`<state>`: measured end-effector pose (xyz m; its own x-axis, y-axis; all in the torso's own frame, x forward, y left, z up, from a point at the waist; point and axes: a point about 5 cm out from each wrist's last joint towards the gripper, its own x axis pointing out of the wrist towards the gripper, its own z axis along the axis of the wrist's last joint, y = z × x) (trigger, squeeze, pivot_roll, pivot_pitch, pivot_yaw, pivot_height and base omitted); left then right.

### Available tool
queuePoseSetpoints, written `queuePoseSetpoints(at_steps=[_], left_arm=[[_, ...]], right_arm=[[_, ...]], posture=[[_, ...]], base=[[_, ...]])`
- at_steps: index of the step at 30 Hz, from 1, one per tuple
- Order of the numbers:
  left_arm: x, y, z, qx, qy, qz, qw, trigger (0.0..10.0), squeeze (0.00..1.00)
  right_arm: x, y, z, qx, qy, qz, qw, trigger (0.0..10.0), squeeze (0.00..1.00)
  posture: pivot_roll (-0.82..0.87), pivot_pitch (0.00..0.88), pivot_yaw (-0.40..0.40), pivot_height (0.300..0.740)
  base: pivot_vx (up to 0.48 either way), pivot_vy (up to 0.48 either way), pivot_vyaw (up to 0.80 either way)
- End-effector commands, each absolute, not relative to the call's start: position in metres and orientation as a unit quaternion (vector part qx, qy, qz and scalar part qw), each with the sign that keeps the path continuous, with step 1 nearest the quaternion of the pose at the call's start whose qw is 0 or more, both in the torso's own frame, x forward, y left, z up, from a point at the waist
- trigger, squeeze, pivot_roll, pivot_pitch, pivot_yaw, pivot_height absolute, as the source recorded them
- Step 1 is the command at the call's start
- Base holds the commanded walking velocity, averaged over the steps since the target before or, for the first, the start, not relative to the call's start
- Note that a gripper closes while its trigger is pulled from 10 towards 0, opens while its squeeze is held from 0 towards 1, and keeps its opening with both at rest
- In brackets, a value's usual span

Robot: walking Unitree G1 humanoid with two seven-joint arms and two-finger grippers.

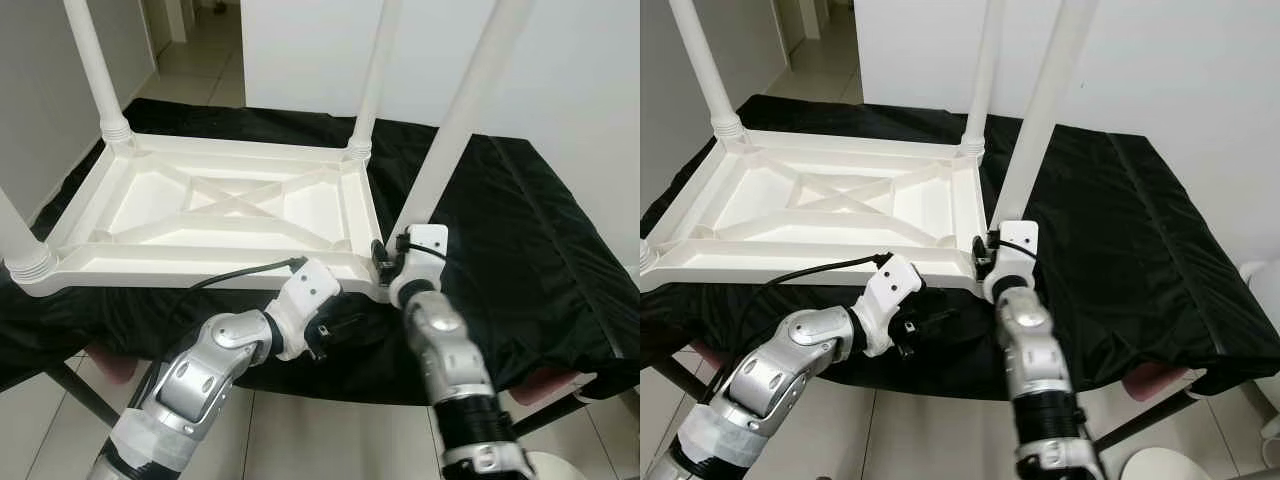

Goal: Building children table

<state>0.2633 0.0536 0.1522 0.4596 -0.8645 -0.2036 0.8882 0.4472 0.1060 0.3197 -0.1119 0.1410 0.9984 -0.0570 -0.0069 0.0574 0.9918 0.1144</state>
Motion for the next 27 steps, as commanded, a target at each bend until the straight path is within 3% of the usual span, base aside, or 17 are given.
queuePoseSetpoints(at_steps=[1,12,13,20,21,22,23,27], left_arm=[[0.261,0.052,0.151,0.103,0.065,-0.522,0.844,10.0,0.00],[0.261,0.051,0.150,0.105,0.065,-0.525,0.842,10.0,0.00],[0.261,0.051,0.150,0.105,0.064,-0.525,0.842,10.0,0.00],[0.260,0.048,0.150,0.104,0.062,-0.526,0.842,10.0,0.00],[0.261,0.048,0.150,0.104,0.061,-0.526,0.842,10.0,0.00],[0.261,0.048,0.150,0.103,0.061,-0.526,0.842,10.0,0.00],[0.261,0.048,0.150,0.104,0.060,-0.526,0.842,10.0,0.00],[0.261,0.049,0.151,0.105,0.060,-0.525,0.843,10.0,0.00]], right_arm=[[0.315,-0.111,0.130,0.075,0.028,-0.042,0.996,10.0,0.00],[0.312,-0.107,0.141,0.086,0.006,-0.032,0.996,10.0,0.00],[0.312,-0.107,0.143,0.087,-0.005,-0.018,0.996,10.0,1.00],[0.313,-0.108,0.142,0.070,0.002,0.032,0.997,10.0,1.00],[0.313,-0.110,0.141,0.064,0.005,0.042,0.997,10.0,0.88],[0.313,-0.111,0.140,0.059,0.007,0.047,0.997,10.0,0.88],[0.313,-0.114,0.138,0.058,0.010,0.056,0.997,10.0,0.00],[0.313,-0.124,0.135,0.051,0.013,0.094,0.994,10.0,0.00]], posture=[[0.05,0.017,-0.065,0.740],[0.04,0.004,-0.066,0.740],[0.04,0.004,-0.067,0.740],[0.03,0.000,-0.070,0.740],[0.03,0.000,-0.070,0.740],[0.03,0.000,-0.070,0.740],[0.03,0.000,-0.070,0.740],[0.04,0.000,-0.070,0.740]], base=[[0.000,0.000,0.00],[0.000,0.000,0.00],[0.000,0.000,0.00],[0.000,0.000,0.00],[0.000,0.000,0.00],[0.000,0.000,0.00],[0.000,0.000,0.00],[0.000,0.000,0.00]])
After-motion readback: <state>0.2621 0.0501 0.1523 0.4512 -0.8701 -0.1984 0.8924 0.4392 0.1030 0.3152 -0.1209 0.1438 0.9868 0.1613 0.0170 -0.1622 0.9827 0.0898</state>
